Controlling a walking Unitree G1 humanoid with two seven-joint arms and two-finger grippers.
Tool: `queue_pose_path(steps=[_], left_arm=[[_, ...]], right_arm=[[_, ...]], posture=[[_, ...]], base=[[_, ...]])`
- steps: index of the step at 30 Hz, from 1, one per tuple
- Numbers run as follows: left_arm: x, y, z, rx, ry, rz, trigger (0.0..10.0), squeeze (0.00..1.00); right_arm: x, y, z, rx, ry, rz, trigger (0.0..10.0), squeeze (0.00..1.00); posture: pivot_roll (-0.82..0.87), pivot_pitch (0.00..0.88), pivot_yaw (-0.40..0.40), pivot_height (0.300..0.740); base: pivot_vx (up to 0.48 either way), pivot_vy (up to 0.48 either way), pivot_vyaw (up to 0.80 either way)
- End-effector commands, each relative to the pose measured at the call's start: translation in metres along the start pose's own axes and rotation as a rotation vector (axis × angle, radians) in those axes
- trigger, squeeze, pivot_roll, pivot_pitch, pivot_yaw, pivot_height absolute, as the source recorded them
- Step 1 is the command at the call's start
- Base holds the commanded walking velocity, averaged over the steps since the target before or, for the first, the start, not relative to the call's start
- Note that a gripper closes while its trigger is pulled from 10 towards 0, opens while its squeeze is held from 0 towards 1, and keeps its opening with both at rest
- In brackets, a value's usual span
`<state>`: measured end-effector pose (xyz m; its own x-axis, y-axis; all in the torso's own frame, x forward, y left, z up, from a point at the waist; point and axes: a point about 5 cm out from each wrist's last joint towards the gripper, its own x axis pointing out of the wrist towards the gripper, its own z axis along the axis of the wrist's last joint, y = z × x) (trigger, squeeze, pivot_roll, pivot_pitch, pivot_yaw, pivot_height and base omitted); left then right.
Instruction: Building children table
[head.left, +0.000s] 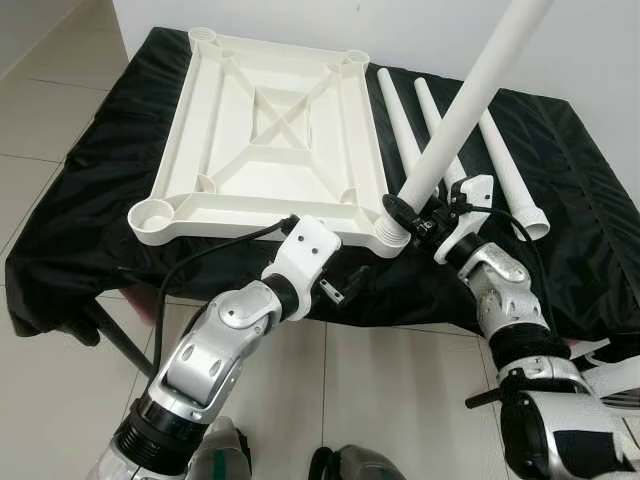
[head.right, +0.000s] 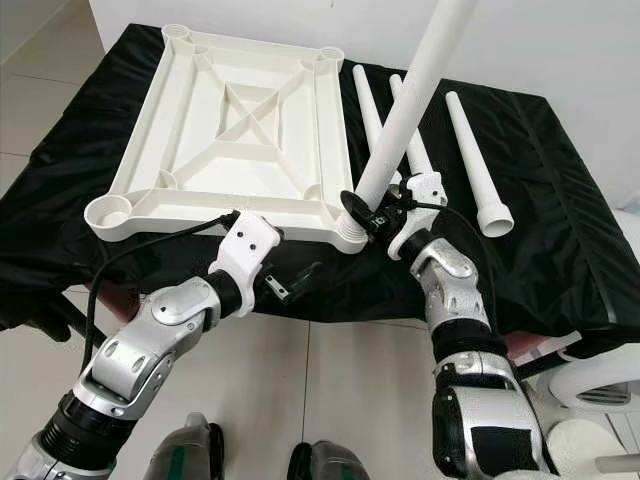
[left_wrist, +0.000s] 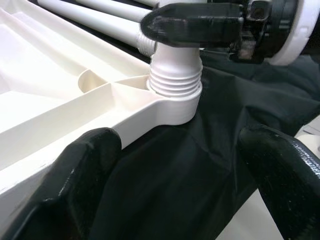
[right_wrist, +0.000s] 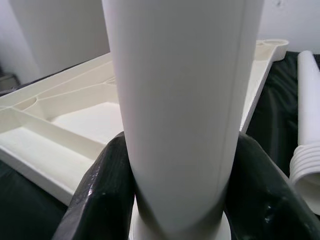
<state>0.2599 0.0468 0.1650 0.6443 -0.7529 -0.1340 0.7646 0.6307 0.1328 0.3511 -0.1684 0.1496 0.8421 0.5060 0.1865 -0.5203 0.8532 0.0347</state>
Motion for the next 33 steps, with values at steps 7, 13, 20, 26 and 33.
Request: queue_pose_path(steps=[7, 13, 20, 26, 33], left_arm=[[0.002, -0.005, 0.000, 0.001, -0.001, -0.034, 10.0, 0.00], [0.002, -0.005, 0.001, 0.003, -0.001, -0.038, 10.0, 0.00], [0.002, -0.006, 0.000, 0.003, -0.001, -0.041, 10.0, 0.00], [0.003, -0.007, 0.000, 0.004, -0.002, -0.042, 10.0, 0.00], [0.002, -0.007, 0.000, 0.003, -0.002, -0.043, 10.0, 0.00]], right_arm=[[0.004, 0.013, -0.012, -0.008, 0.000, -0.219, 10.0, 0.00], [0.006, 0.024, -0.018, -0.006, 0.018, -0.337, 10.0, 0.00], [0.005, 0.037, -0.026, -0.026, 0.054, -0.530, 10.0, 0.00], [0.002, 0.043, -0.033, -0.048, 0.112, -0.693, 10.0, 0.00], [0.000, 0.041, -0.031, -0.033, 0.098, -0.713, 10.0, 0.00]], posture=[[0.12, 0.066, -0.117, 0.740], [0.12, 0.064, -0.117, 0.740], [0.13, 0.055, -0.122, 0.740], [0.13, 0.051, -0.124, 0.740], [0.13, 0.051, -0.125, 0.740]], base=[[0.000, 0.000, 0.00], [0.000, 0.000, 0.00], [0.000, 0.000, 0.00], [0.000, 0.000, 0.00], [0.000, 0.000, 0.00]])
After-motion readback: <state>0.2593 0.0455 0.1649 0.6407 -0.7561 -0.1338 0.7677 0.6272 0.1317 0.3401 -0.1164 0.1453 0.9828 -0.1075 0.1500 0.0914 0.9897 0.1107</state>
